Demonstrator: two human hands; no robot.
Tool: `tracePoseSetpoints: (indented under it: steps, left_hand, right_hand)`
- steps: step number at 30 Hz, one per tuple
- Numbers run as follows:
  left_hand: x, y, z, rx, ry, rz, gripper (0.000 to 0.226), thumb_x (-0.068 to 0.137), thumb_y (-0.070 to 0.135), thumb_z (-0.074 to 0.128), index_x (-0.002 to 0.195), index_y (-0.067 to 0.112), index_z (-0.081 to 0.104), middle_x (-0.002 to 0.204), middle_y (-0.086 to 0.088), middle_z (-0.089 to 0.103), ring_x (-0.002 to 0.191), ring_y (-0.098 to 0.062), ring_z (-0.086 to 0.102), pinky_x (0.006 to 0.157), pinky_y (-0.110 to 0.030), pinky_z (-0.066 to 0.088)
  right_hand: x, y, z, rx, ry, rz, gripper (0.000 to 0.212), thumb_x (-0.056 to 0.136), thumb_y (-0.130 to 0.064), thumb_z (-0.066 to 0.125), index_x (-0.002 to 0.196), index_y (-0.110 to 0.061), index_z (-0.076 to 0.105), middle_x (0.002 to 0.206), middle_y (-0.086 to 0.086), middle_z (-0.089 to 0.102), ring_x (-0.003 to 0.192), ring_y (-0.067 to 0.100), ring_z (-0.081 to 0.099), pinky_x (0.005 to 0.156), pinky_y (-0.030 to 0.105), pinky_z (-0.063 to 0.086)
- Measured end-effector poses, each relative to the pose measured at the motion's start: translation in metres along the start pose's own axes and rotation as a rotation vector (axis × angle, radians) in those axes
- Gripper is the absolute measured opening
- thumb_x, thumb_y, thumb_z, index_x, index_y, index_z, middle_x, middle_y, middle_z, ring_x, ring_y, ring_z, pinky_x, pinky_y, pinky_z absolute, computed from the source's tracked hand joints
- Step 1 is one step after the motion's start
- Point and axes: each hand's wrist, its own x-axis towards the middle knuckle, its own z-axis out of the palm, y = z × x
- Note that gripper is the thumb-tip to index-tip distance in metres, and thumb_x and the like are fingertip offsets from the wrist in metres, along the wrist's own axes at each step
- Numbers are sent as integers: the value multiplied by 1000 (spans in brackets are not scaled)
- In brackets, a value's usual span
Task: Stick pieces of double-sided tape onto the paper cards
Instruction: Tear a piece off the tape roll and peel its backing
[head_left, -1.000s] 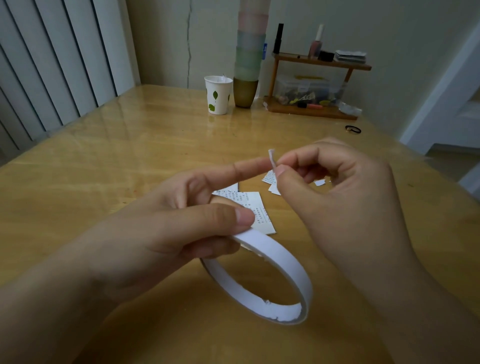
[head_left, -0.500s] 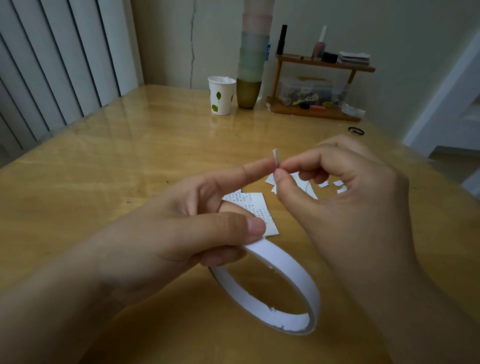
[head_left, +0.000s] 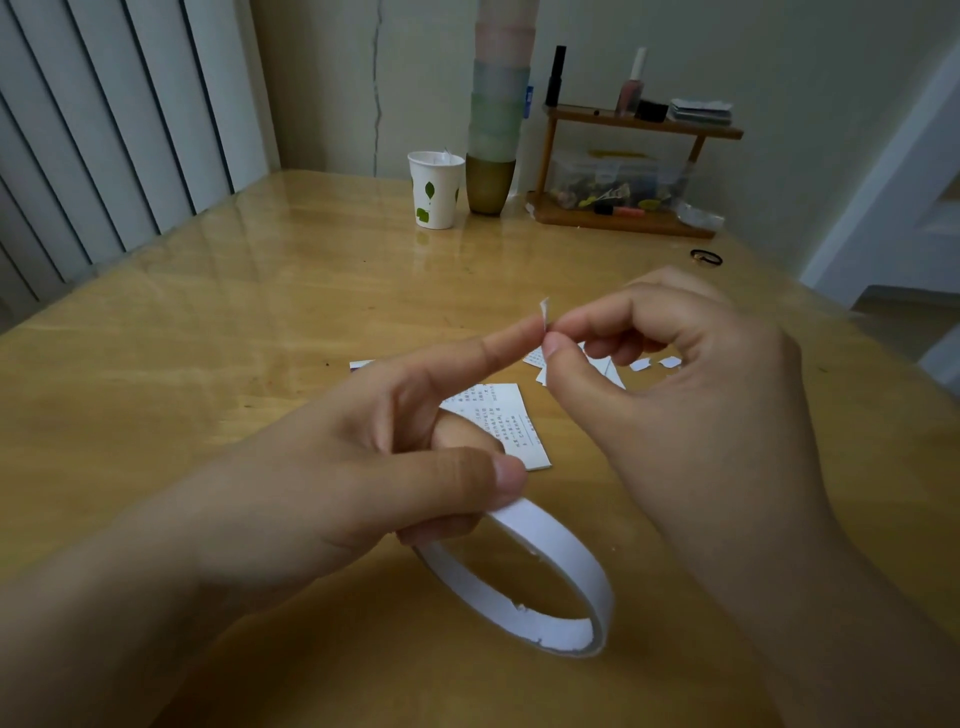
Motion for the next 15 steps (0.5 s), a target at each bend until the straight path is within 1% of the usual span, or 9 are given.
tracePoseSetpoints:
  steps: [5, 9, 12, 15]
  left_hand:
    - [-1, -3, 2, 79, -31, -6, 70, 74, 15, 65, 133, 45, 44, 49, 8, 44, 42, -3, 37, 44, -10, 34]
    - [-1, -3, 1, 126, -23, -3, 71, 74, 18, 65, 136, 43, 41, 48, 11, 45, 42, -3, 34, 43, -12, 33]
    - [-1, -2, 2, 167, -14, -13, 71, 73, 22, 65, 134, 47, 40, 48, 11, 43, 43, -5, 32, 43, -14, 30]
    - [-1, -2, 1, 169, -16, -15, 68, 73, 23, 65, 132, 48, 43, 48, 9, 40, 43, -7, 30, 42, -15, 29]
  right_hand:
    - [0, 1, 0, -49, 0, -19, 4, 74, -18, 70, 70, -19, 70, 69, -6, 56, 69, 9, 49, 60, 11, 37]
    - [1, 2, -1, -113, 10, -78, 5, 77, -18, 69, 72, -17, 71, 69, -4, 56, 69, 8, 48, 61, 13, 37]
    - [1, 3, 0, -169, 12, -114, 7, 78, -18, 68, 72, -16, 72, 70, -2, 56, 69, 8, 50, 62, 17, 38]
    - [0, 2, 1, -156, 10, -94, 8, 77, -17, 68, 69, -17, 70, 69, -3, 55, 68, 8, 49, 61, 15, 37]
